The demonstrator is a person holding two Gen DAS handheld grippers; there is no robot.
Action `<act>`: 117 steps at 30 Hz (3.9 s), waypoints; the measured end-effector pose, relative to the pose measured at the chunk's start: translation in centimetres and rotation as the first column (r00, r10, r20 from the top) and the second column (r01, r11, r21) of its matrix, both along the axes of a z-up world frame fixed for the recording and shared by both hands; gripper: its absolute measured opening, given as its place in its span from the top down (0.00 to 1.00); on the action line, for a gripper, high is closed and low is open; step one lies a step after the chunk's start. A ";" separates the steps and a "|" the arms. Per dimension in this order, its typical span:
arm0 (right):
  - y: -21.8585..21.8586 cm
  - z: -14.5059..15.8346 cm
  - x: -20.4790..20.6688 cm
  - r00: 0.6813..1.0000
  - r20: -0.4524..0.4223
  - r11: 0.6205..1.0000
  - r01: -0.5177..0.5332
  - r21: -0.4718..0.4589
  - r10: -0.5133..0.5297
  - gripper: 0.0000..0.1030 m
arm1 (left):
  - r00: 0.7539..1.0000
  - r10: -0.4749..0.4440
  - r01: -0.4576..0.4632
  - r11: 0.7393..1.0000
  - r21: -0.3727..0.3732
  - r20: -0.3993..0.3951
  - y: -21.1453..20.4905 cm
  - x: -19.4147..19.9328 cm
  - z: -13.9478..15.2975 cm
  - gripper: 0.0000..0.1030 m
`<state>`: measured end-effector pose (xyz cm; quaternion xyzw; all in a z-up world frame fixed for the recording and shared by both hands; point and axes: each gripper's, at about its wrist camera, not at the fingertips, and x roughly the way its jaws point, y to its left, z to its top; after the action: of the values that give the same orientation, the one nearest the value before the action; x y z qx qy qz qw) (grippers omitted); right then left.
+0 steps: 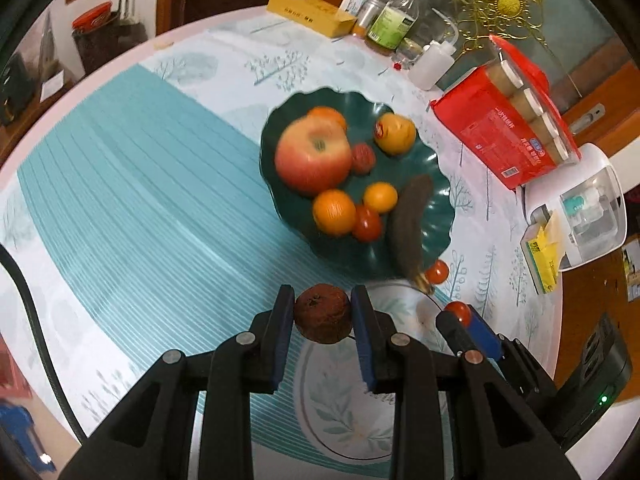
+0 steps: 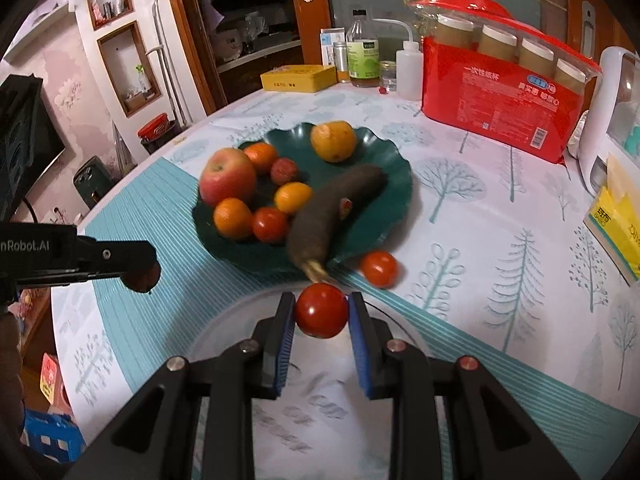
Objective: Organize fruits
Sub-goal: 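Carry the tomato with right gripper to the plate while left gripper carries the lychee there, then open left gripper over the plate while right gripper releases the tomato onto it, then withdraw right gripper and move it to the last loose cherry tomato, then close right gripper on the cherry tomato beside the banana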
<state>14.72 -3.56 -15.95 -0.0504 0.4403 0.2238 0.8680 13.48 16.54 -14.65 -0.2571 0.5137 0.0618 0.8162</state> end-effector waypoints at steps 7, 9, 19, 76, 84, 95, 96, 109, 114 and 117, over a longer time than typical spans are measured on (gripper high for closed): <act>3.0 1.0 0.4 0.998 0.017 0.998 0.060 0.027 -0.060 0.74 | 0.993 -0.113 0.112 0.993 0.031 0.026 2.2 2.3 2.0 0.74; 3.7 1.1 0.6 0.997 0.023 0.996 0.079 0.035 -0.080 0.74 | 0.988 -0.151 0.150 0.988 0.040 0.039 2.5 3.2 2.6 0.74; 6.4 1.5 1.6 0.983 0.054 0.983 0.172 0.064 -0.175 0.74 | 0.934 -0.341 0.335 0.940 0.070 0.108 2.1 7.7 4.6 0.74; 1.1 1.1 0.8 0.960 0.042 0.961 0.276 0.020 -0.276 0.44 | 0.942 -0.329 0.329 0.944 0.021 0.059 0.8 5.5 1.3 0.36; -1.9 -0.2 1.5 0.972 0.049 0.973 0.231 -0.013 -0.230 0.44 | 0.964 -0.267 0.266 0.963 0.043 0.016 -0.4 3.1 0.0 0.36; -4.4 -3.0 3.1 0.985 0.048 0.986 0.167 -0.015 -0.166 0.44 | 0.983 -0.166 0.171 0.983 0.067 -0.072 -1.4 0.7 -2.1 0.36; -4.5 -3.3 3.2 0.986 0.044 0.987 0.160 -0.009 -0.160 0.44 | 0.984 -0.162 0.168 0.983 0.070 -0.076 -1.5 0.6 -2.1 0.36; -3.6 -5.0 5.1 0.997 0.030 0.997 0.077 0.032 -0.078 0.46 | 0.984 -0.132 0.146 0.983 0.112 -0.122 -2.3 -0.7 -2.2 0.36; -3.2 -5.4 5.6 0.998 0.016 0.998 0.058 0.026 -0.058 0.57 | 0.985 -0.115 0.131 0.984 0.119 -0.128 -2.1 -0.9 -2.2 0.36; -3.0 -5.4 5.7 0.998 0.021 0.998 0.052 0.031 -0.053 0.64 | 0.985 -0.116 0.131 0.984 0.119 -0.129 -2.1 -0.9 -2.2 0.36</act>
<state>20.46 -6.60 -21.36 -0.0282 0.4288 0.2070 0.8789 12.57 14.49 -16.82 -0.1681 0.5725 0.0590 0.8003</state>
